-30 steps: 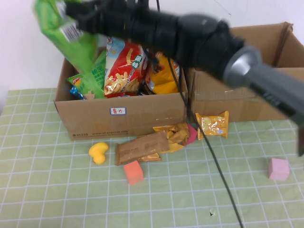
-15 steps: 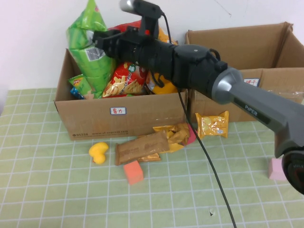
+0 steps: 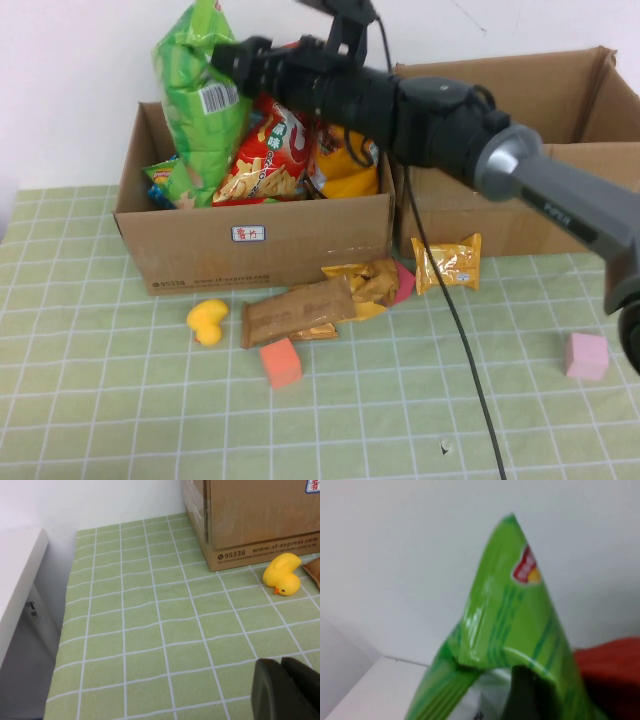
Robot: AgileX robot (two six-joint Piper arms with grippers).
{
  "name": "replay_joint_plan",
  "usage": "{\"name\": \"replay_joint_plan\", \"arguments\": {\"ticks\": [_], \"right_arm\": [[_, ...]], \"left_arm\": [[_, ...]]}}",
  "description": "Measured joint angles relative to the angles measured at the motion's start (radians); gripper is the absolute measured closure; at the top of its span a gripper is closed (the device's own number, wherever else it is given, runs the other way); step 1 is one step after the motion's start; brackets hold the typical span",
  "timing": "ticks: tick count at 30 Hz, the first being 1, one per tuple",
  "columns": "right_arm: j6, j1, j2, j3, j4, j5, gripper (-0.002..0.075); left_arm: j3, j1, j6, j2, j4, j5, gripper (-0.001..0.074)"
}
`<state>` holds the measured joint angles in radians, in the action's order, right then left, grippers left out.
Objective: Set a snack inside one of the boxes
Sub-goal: Place the potato chip in the potato chip box, then pick up the biscuit
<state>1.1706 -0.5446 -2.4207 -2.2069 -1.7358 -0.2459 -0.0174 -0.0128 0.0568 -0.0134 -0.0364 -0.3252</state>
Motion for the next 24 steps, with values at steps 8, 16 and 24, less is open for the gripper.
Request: {"name": "replay_joint_plan", "arguments": {"ticks": [8,16,24], "right_arm": [[0.000,0.019,0.080,0.002,0.000,-0.011,0.0230],[0.008,0.019,0.114,0.002,0.001,-0.040,0.0419],[0.016,0.019,0.188,0.002,0.182,-0.179,0.0706]], "left_arm": [[0.000,0.000,0.000,0.000,0.000,0.000,0.0737],[0.000,0.000,-0.002,0.000,0.000,0.000,0.0737],[0.000,0.000,-0.002,0.000,0.000,0.000,0.0737]]}}
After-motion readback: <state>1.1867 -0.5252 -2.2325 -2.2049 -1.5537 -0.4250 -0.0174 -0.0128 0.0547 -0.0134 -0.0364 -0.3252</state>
